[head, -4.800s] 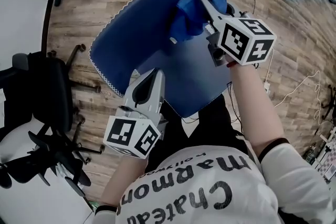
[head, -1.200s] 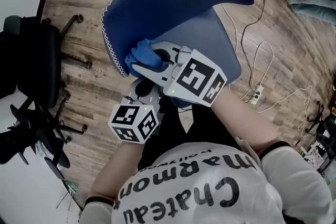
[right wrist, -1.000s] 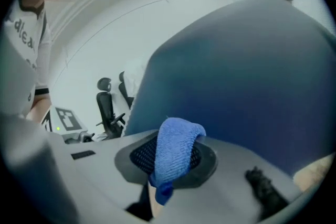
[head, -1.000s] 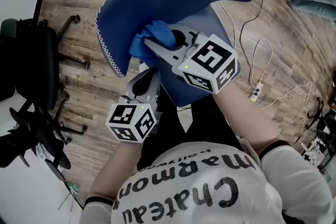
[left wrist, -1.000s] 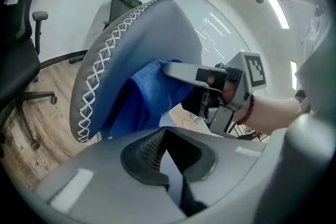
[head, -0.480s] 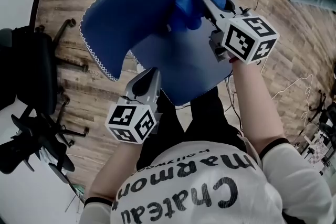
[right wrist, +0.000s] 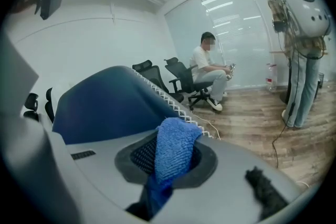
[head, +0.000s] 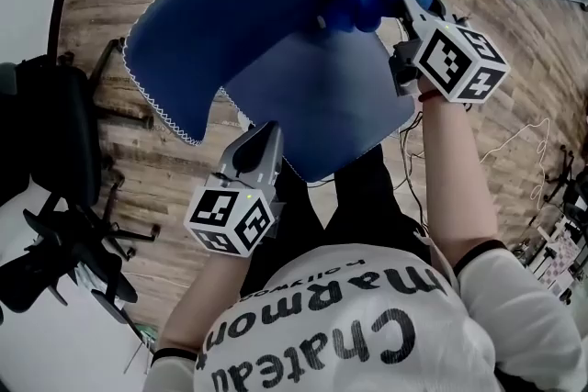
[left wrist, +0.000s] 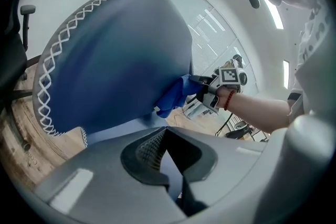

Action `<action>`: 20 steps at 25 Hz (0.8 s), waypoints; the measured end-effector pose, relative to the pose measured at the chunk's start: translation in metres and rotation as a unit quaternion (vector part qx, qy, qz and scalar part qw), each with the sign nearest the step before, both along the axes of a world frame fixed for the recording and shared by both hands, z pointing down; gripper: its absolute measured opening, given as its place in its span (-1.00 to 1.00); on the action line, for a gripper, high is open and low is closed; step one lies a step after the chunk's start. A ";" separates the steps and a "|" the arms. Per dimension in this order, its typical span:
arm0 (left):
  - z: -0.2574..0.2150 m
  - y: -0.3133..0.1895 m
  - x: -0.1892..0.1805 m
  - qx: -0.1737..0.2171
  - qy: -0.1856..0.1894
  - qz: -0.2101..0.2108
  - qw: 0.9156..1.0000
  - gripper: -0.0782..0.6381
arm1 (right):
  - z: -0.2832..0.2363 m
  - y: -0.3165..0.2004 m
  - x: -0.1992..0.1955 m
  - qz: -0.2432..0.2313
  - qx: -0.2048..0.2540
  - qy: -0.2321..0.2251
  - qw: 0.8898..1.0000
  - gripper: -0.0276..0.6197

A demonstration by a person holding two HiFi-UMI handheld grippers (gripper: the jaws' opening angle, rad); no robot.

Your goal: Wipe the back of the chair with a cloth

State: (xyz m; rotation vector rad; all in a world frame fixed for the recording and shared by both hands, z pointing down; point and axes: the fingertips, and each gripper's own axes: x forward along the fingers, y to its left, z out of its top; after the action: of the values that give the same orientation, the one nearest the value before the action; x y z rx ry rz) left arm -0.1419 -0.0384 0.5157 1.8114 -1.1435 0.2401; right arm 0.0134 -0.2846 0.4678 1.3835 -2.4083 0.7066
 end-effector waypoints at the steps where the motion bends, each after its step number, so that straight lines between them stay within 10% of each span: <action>1: 0.000 0.000 0.000 -0.001 0.001 -0.001 1.000 -0.76 | 0.000 0.000 0.003 0.000 0.001 0.005 1.000 -0.74; 6: 0.004 -0.002 -0.009 0.004 -0.010 -0.008 1.000 -0.76 | 0.004 0.006 0.005 0.011 0.007 0.011 1.000 -0.74; 12: 0.014 0.008 -0.027 -0.008 -0.041 -0.039 0.998 -0.76 | 0.028 0.042 -0.055 -0.090 -0.005 0.045 0.995 -0.74; 20: 0.022 0.015 -0.039 -0.007 -0.065 -0.051 0.997 -0.76 | 0.060 0.153 -0.178 -0.310 -0.072 0.036 0.947 -0.74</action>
State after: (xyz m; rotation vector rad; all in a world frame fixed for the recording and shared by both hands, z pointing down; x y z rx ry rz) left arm -0.1806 -0.0239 0.5372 1.7392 -1.3188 0.3100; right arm -0.1649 -0.1320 0.5276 0.5215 -2.4640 0.6234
